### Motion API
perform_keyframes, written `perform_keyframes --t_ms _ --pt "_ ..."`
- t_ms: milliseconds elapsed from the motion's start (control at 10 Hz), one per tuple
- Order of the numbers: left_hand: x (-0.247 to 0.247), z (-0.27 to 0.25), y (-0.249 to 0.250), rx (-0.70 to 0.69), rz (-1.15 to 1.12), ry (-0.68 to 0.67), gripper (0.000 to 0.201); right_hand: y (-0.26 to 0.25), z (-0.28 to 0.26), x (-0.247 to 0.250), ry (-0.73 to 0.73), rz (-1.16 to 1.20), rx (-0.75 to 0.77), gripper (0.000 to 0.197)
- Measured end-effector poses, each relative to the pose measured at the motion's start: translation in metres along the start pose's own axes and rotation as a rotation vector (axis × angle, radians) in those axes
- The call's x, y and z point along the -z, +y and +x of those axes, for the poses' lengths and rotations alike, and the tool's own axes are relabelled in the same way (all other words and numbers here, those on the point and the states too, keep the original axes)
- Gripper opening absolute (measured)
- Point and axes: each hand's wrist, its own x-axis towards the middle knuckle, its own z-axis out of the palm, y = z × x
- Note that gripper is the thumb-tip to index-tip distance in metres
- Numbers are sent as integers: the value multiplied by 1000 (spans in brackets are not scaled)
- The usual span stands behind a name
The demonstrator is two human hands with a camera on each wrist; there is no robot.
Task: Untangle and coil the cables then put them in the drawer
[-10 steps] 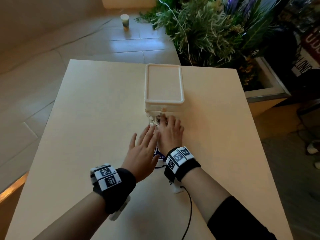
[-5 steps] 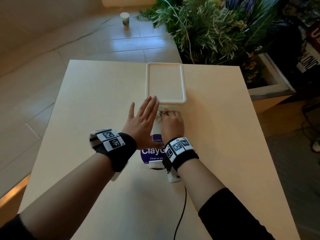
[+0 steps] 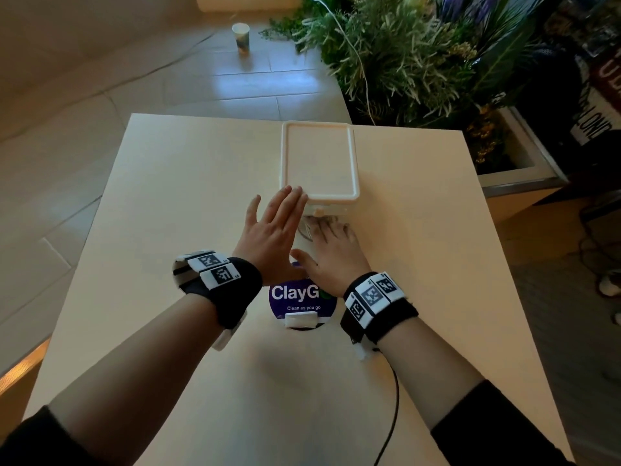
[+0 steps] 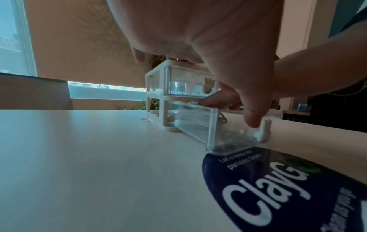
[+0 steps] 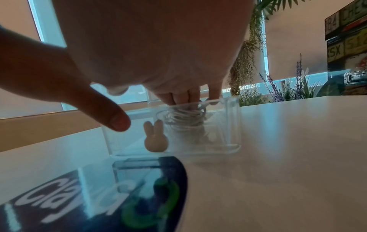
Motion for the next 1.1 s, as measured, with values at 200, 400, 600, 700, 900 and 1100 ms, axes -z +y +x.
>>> perform_keyframes --t_ms 200,400,600,700,900,1100 --pt "-5 15 -6 -18 32 147 104 8 4 1 2 59 79 74" --pt "-7 32 -6 8 87 276 87 10 -17 5 83 90 168 70" --pt "-15 35 -6 17 72 344 78 16 -15 3 177 32 97 61" --pt "-15 34 -6 25 80 361 75 12 -9 5 160 36 92 56" --pt "-15 48 -4 48 178 401 69 5 -52 7 330 165 132 36" --pt "-14 46 2 92 102 427 72 17 -130 -1 348 255 35 34"
